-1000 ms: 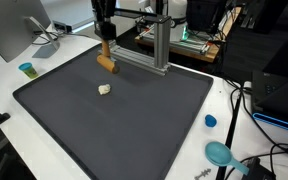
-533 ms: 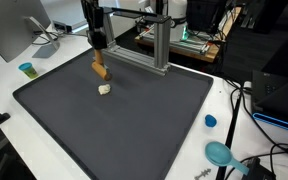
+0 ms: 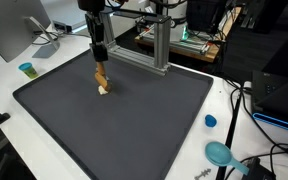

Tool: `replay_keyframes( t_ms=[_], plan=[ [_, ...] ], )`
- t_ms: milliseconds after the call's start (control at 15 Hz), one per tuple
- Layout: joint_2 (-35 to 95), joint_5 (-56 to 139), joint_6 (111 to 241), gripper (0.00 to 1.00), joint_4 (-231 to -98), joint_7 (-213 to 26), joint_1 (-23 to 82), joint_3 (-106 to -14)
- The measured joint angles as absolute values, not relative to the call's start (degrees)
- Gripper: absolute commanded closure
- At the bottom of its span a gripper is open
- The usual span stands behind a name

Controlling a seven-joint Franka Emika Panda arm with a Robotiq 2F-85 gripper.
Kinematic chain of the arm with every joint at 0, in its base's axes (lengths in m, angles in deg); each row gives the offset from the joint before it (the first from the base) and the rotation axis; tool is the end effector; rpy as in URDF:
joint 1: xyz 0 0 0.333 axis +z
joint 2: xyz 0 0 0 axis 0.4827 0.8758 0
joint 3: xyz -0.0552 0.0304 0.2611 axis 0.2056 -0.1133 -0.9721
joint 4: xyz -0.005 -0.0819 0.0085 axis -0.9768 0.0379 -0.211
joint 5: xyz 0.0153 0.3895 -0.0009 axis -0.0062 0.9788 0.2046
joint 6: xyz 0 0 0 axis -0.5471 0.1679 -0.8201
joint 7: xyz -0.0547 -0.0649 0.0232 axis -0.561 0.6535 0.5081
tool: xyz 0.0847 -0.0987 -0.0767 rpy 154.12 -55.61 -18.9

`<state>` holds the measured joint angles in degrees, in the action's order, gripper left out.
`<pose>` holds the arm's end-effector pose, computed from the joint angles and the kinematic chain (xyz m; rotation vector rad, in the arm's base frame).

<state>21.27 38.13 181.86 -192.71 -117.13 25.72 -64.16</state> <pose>0.5830 -0.0337 0.2855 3.0070 -0.7174 0.3349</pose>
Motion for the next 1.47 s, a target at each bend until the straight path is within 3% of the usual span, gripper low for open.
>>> replay_keyframes(
  t_ms=[333, 400, 467, 533, 1467],
  plan=[
    [21.7, 36.6, 181.9, 0.78, -193.6, -121.7, 27.2, -62.2],
    [21.7, 36.6, 181.9, 0.53, -193.7, -122.3, 27.5, -62.1],
    [21.7, 36.6, 182.1, 0.53, -193.8, -122.7, 27.7, -62.0],
    [21.7, 36.6, 182.4, 0.78, -194.0, -123.0, 27.7, -62.0],
    [24.4, 36.6, 182.6, 0.78, -193.7, -123.1, 28.0, -60.7]
  ],
)
